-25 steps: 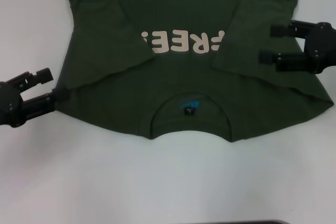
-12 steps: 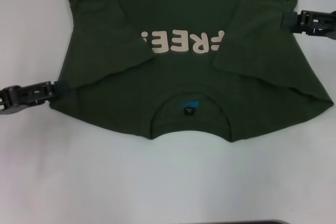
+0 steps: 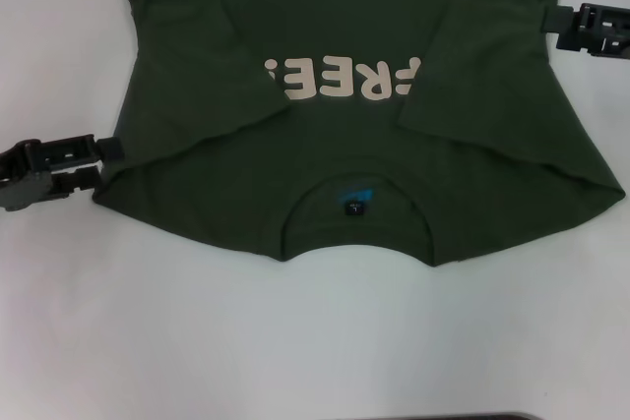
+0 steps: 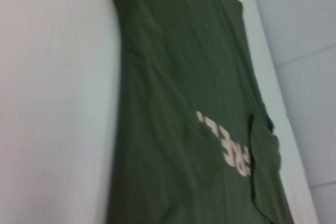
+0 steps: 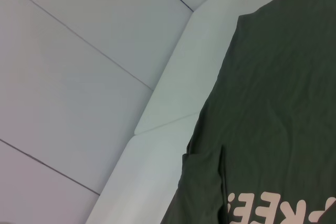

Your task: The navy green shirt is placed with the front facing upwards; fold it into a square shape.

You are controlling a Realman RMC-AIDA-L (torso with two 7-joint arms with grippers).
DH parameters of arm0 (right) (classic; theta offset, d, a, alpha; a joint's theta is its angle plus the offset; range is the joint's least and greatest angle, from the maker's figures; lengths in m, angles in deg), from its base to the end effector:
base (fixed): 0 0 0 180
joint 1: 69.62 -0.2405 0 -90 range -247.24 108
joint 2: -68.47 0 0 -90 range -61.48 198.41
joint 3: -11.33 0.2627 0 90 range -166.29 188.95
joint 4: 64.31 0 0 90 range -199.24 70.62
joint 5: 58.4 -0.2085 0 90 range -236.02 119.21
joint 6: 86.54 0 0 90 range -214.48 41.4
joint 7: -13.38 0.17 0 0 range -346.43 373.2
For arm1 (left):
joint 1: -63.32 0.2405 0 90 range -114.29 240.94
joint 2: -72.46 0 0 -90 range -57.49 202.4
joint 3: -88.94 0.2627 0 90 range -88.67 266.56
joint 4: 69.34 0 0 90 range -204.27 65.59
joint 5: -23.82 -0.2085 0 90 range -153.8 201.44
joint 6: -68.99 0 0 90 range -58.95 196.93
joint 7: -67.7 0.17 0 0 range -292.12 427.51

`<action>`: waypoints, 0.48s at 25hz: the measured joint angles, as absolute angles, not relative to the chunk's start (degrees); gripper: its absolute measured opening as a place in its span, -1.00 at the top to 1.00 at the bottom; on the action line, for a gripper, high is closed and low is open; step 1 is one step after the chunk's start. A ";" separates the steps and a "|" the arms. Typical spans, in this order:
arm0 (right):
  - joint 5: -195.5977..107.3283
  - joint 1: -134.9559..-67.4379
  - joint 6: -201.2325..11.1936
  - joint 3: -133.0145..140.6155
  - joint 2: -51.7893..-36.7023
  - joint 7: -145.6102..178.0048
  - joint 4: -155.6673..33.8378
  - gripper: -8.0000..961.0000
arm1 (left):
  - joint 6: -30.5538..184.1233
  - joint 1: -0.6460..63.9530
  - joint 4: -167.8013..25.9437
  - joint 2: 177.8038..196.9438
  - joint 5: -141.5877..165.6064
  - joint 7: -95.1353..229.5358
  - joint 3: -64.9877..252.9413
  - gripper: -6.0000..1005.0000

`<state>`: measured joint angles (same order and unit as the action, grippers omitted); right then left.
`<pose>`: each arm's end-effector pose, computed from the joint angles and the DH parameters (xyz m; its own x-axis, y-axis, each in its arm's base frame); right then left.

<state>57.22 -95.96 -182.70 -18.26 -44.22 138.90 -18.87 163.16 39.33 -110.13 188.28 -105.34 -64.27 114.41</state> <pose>0.2927 0.3392 0.0658 0.2345 -0.7800 -0.5802 -0.9112 -0.3843 0.1484 -0.3336 0.3005 0.0183 -0.0056 0.9033 0.4289 0.9755 -0.0893 0.2009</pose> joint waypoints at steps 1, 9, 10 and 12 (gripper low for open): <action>57.22 -95.98 -182.63 -18.21 -44.12 138.93 -18.87 -0.93 | 162.43 39.37 -109.73 188.17 -105.58 -64.57 114.41 -0.58; 57.17 -96.87 -182.42 -18.00 -43.79 139.63 -18.88 -0.93 | 158.61 38.47 -106.78 187.41 -109.34 -65.62 114.17 -0.56; 57.17 -96.91 -182.42 -17.98 -43.79 139.64 -18.88 -0.93 | 158.59 38.46 -106.77 187.30 -109.48 -66.00 114.18 -0.56; 57.17 -96.97 -182.42 -17.95 -43.80 139.65 -18.88 -0.93 | 158.61 38.45 -106.71 187.12 -109.71 -66.63 114.30 -0.56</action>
<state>57.17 -96.97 -182.42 -17.95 -43.80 139.65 -18.88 158.61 38.45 -106.71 187.12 -109.71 -66.63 114.30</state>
